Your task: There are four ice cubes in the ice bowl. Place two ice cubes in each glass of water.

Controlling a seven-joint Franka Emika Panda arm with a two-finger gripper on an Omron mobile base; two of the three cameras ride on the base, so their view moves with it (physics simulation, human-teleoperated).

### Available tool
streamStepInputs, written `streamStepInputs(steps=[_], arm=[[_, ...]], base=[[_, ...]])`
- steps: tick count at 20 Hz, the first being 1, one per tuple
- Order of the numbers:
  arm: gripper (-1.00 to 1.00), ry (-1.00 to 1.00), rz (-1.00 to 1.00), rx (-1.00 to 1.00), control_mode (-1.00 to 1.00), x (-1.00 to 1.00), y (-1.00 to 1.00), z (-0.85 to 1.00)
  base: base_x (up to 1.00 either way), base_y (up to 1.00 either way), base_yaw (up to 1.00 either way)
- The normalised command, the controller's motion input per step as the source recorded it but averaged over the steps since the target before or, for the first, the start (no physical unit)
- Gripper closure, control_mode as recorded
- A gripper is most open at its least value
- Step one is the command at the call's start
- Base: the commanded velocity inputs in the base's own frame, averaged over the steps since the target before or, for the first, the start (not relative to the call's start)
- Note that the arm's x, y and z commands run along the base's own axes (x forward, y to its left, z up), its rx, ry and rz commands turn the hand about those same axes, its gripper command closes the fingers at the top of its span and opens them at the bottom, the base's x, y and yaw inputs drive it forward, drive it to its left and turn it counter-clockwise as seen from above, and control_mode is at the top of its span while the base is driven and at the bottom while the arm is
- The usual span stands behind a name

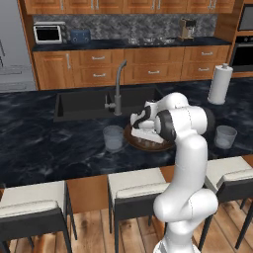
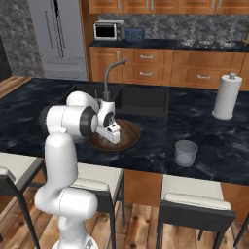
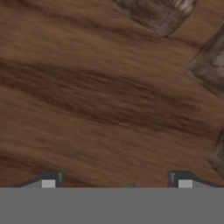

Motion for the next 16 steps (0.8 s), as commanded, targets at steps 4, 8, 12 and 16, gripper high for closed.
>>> streamStepInputs(steps=[4, 8, 12, 16], arm=[[1.00, 0.01, 0.00, 0.03, -1.00, -0.14, 0.18, -0.48], [1.00, 0.00, 0.00, 0.03, -1.00, -0.23, 0.24, -0.44], [1.00, 0.00, 0.00, 0.03, -1.00, -0.23, 0.18, -0.34], [1.00, 0.00, 0.00, 0.01, -1.00, -0.30, 0.22, -0.30]], base=[[0.00, 0.00, 0.00], [0.00, 0.00, 0.00], [0.00, 0.00, 0.00], [0.00, 0.00, 0.00]])
